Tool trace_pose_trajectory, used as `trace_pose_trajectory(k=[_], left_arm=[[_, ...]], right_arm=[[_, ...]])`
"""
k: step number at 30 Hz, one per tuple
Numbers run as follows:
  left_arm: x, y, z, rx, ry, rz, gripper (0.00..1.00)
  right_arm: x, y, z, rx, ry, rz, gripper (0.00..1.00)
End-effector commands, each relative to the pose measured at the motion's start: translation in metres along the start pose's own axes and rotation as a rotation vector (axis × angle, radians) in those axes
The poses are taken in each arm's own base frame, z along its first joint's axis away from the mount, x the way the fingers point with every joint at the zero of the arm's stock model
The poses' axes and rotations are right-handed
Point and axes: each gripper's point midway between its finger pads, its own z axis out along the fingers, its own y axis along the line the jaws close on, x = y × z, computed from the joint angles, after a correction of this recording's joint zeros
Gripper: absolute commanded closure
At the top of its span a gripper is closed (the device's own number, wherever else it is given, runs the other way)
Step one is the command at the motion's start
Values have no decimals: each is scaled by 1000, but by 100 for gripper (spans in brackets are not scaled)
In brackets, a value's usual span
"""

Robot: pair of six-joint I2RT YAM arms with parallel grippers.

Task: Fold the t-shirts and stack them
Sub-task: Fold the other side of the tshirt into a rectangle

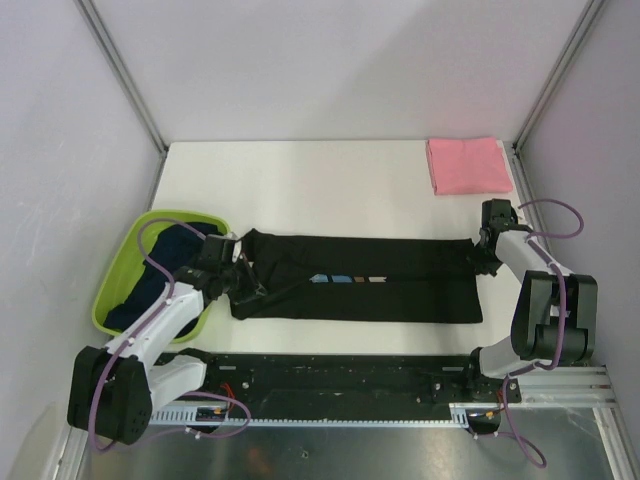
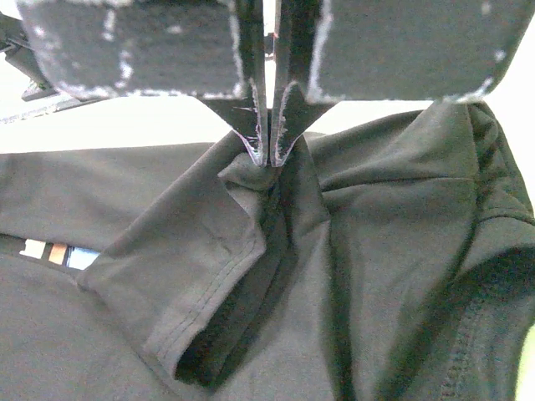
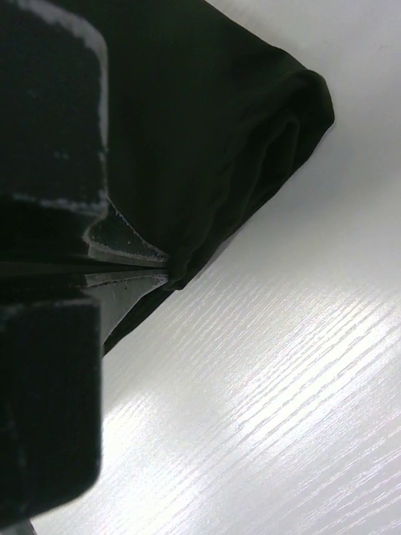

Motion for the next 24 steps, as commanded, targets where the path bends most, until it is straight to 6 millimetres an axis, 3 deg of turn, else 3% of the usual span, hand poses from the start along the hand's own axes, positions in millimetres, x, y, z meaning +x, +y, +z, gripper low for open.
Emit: trace_pose_trajectory(k=[1,4,7,9,12,17,24], left_arm=[[-1,5,2,-31,-13,-18,100],[0,8,4,-45,-13,-22,100],[0,8,4,-46,-15,-23,100],[0,8,4,-44,-14,-21,100],[-1,6,3,-40,-15,-20,100],[-5,5,4,-47,-15,-8,100],[-6,4,5,-47,-13,1,100]], right_arm=[[-21,1,-13,-8,-61,13,94],[-22,-2,-18,-11,-62,17,81],[-30,-4,-34,-39,-103,30,59],[-39,-2,-45,-76,-140,39,54],[-48,11,-54,-141,-165,36,53],[-44,42,-54,-217,-160,-22,56],[-35,74,-29,-273,-111,-41,69]])
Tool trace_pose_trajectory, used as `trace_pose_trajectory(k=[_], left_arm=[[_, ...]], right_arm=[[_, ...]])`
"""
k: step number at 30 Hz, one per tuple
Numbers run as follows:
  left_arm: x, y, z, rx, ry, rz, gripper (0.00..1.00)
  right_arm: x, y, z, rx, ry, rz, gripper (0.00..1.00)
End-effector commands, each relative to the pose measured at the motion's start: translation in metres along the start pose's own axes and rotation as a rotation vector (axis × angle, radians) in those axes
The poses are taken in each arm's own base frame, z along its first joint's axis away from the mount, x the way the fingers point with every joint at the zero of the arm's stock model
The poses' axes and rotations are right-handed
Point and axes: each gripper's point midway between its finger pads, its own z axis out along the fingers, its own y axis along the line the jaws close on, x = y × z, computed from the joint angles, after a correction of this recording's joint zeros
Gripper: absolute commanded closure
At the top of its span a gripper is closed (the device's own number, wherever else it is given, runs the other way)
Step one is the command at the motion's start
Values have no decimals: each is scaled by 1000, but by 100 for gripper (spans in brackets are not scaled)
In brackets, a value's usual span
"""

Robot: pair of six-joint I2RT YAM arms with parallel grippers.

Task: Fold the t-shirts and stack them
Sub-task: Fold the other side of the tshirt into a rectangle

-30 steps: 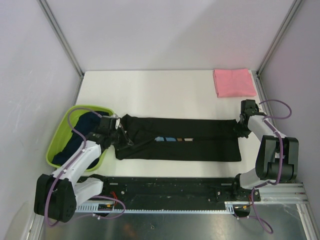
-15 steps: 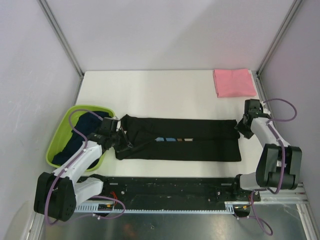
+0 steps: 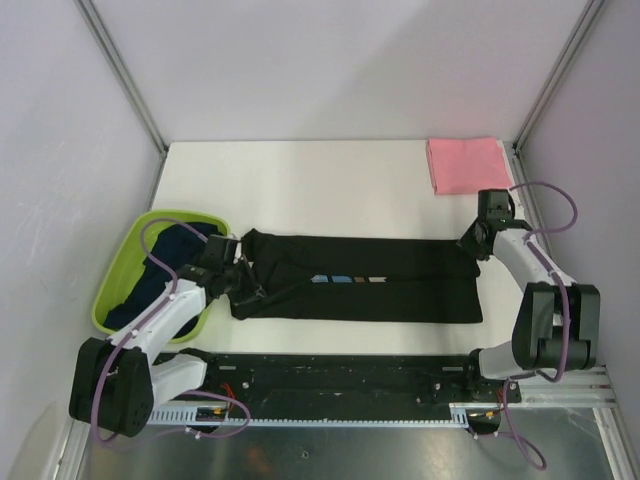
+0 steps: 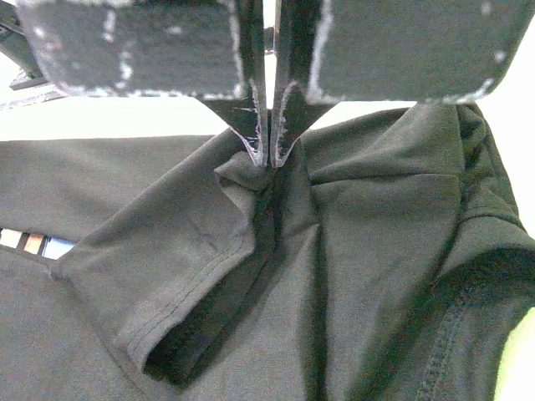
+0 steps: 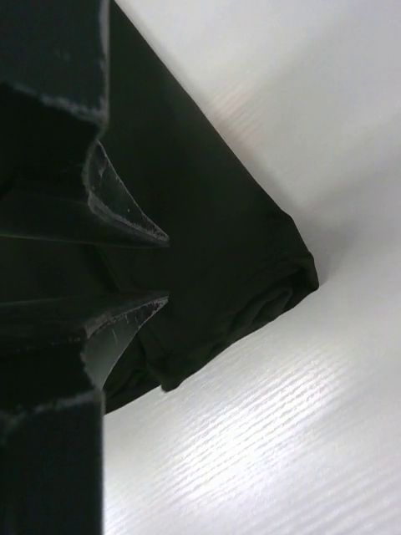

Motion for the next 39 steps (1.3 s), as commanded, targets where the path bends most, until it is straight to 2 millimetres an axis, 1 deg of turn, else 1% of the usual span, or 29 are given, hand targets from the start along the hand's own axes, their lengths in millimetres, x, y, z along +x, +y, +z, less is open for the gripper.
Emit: trace_pose_trajectory(k=[1,4,7,10,12,17,21,28,32,39], left_arm=[[-8,-5,-2,4,-24,12,100],[-6,-3,-1,-2,-17,13,100],[-5,-4,0,1,-4,20,100],[-5,-7,0,15,8,48,100],[-5,-8,0,22,12,63,100],[1,-12,0,50,50,90,100],[6,-17,0,80,79,119,100],[1,-26,-11,120,43,145,100],[2,-25,-15,121,25,135,100],[17,-13,-5,86,83,124,100]], right_arm=[[-12,21,18,-49,-12,10,70],[-7,14,36,-11,18,22,73],[-2,1,51,43,50,37,76],[3,-14,60,103,69,51,77],[4,-18,62,120,77,54,77],[1,-21,60,128,68,66,77],[-6,-19,55,117,56,69,77],[-12,-18,50,115,45,61,77],[-9,-22,53,130,57,58,77],[-8,-25,57,138,65,54,77]])
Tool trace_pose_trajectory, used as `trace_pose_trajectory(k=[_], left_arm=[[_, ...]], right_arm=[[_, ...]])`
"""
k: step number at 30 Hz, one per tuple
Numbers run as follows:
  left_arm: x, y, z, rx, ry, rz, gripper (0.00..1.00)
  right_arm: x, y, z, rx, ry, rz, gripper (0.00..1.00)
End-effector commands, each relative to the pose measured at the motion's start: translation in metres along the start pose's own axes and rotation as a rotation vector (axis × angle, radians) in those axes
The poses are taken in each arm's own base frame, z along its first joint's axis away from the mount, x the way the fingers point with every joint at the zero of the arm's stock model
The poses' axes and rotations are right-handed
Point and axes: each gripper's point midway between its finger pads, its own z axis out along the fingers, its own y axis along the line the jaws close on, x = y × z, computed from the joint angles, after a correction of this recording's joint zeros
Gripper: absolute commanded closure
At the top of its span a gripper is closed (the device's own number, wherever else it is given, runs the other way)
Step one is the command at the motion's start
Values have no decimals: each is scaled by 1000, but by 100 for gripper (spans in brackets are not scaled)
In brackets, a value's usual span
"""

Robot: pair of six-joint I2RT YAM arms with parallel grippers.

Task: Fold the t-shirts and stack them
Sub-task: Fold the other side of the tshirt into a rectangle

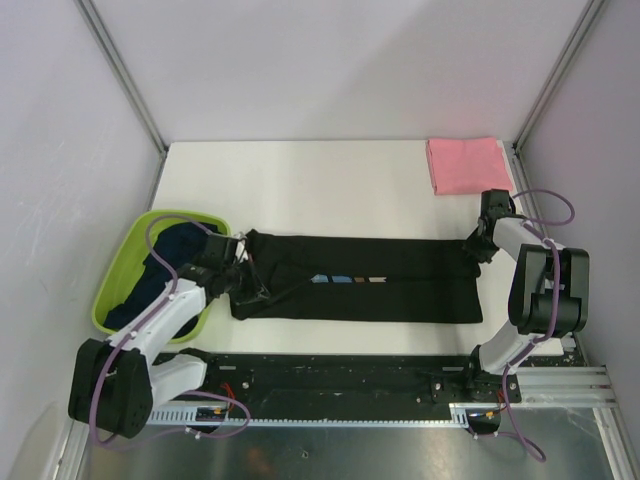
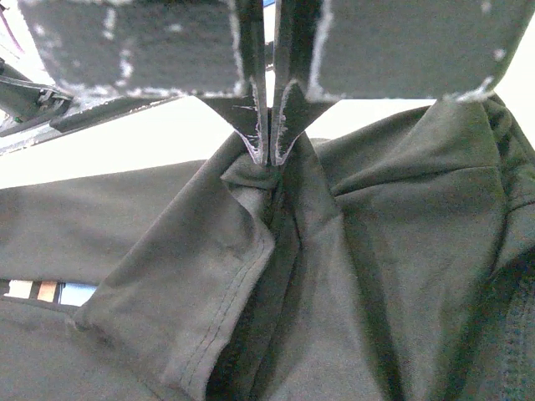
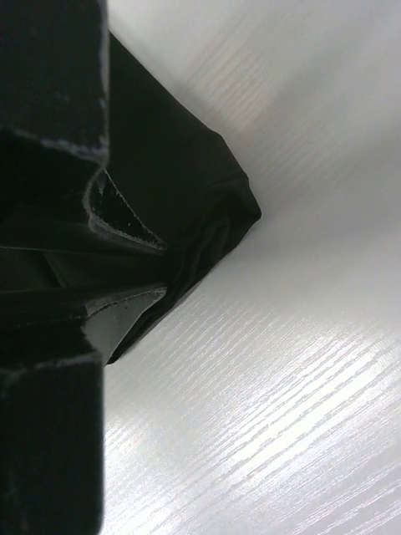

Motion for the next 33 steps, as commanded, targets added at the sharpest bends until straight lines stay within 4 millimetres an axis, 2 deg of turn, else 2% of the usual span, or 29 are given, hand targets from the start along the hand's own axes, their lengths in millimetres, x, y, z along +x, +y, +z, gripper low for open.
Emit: trace_pose_trajectory(k=[1,5,9,12,16,19,26,33], left_arm=[[11,1,4,-2,44,8,100],[24,11,13,-36,103,-33,98],[15,2,8,-10,72,-10,61],[-6,-19,-7,52,6,41,51],[-34,-47,-28,117,-75,105,51],[-47,-55,-28,114,-88,134,58],[-67,-39,4,-22,-49,140,60],[-74,-33,31,-78,-8,146,58]], right_arm=[[-16,0,-4,14,-40,4,77],[-20,1,-8,6,-46,6,77],[-28,7,-18,-29,-64,9,75],[-33,13,-29,-58,-80,9,74],[-38,22,-45,-97,-102,0,74],[-39,24,-58,-113,-118,-6,74],[-36,34,-83,-164,-142,-22,74],[-29,45,-97,-199,-151,-40,74]])
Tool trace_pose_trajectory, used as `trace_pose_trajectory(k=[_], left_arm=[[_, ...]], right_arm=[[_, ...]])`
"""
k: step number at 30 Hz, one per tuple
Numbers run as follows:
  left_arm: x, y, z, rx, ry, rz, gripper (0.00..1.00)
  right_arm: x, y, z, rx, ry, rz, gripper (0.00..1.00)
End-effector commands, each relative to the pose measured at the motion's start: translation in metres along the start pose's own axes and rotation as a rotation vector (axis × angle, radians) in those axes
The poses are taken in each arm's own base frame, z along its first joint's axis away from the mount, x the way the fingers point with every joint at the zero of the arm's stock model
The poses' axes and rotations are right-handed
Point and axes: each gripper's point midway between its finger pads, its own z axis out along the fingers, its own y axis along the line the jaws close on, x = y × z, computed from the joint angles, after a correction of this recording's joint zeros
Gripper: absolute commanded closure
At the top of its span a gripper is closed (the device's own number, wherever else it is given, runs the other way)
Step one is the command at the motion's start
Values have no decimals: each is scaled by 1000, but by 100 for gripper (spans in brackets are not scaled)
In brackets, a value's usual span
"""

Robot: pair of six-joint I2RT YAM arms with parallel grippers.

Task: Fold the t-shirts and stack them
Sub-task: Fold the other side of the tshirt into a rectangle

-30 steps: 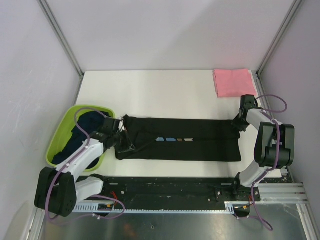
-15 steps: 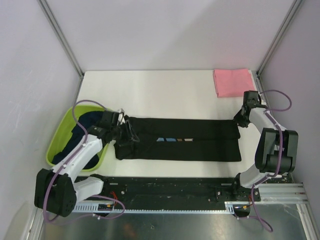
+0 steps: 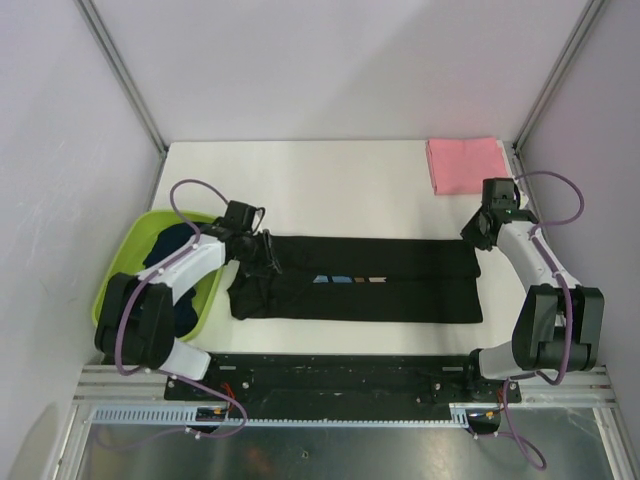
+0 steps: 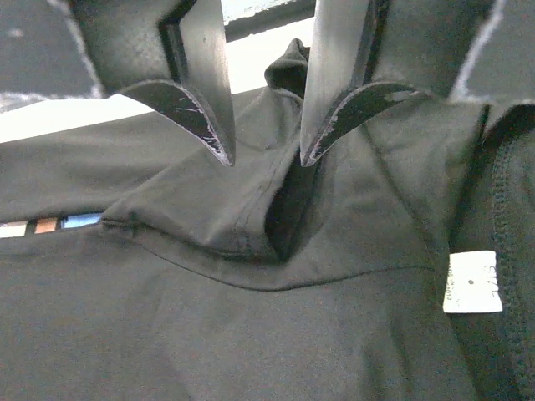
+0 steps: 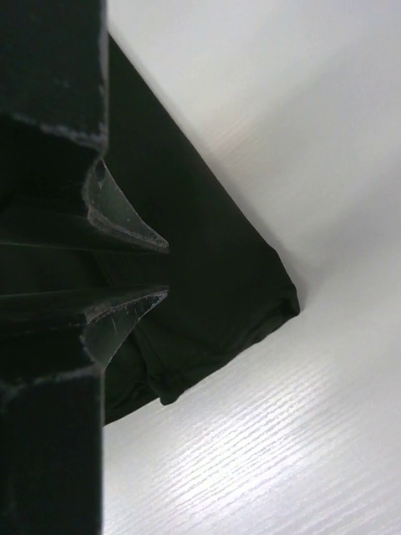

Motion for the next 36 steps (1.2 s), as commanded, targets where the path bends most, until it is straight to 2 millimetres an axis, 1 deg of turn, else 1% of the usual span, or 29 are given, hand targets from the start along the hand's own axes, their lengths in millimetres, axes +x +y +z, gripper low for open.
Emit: trace_pose_trajectory(k=[1,5,10,11,13,18,20,21,25,28,33,34,36], left_arm=[[-19,-10,4,1,-43,59,58],[-17,-9,14,-4,-21,66,58],[-18,-14,19,19,-11,81,59],[-18,-16,20,25,-9,85,60],[-16,-19,20,38,-2,91,67],[-8,-30,13,75,-4,117,91],[-4,-36,8,97,-6,132,97],[0,-39,6,108,-2,138,99],[21,-53,-2,153,15,180,100],[43,-65,-7,190,45,224,100],[74,-73,-8,225,107,288,100],[80,-74,-6,227,122,303,99],[91,-73,-4,228,149,328,89]], right_arm=[[-11,16,-19,-45,-41,-2,74],[-8,21,-22,-56,-41,-12,74],[-8,21,-23,-51,-42,-11,74],[-5,24,-24,-58,-40,-21,74],[-2,27,-24,-61,-36,-28,74],[-1,30,-27,-67,-41,-36,74],[-1,32,-28,-72,-45,-37,74],[-1,32,-29,-74,-45,-38,74],[1,37,-32,-85,-49,-44,74],[6,41,-33,-90,-47,-58,74],[15,50,-36,-101,-36,-77,74],[17,52,-36,-104,-33,-81,74],[22,58,-38,-116,-29,-94,74]])
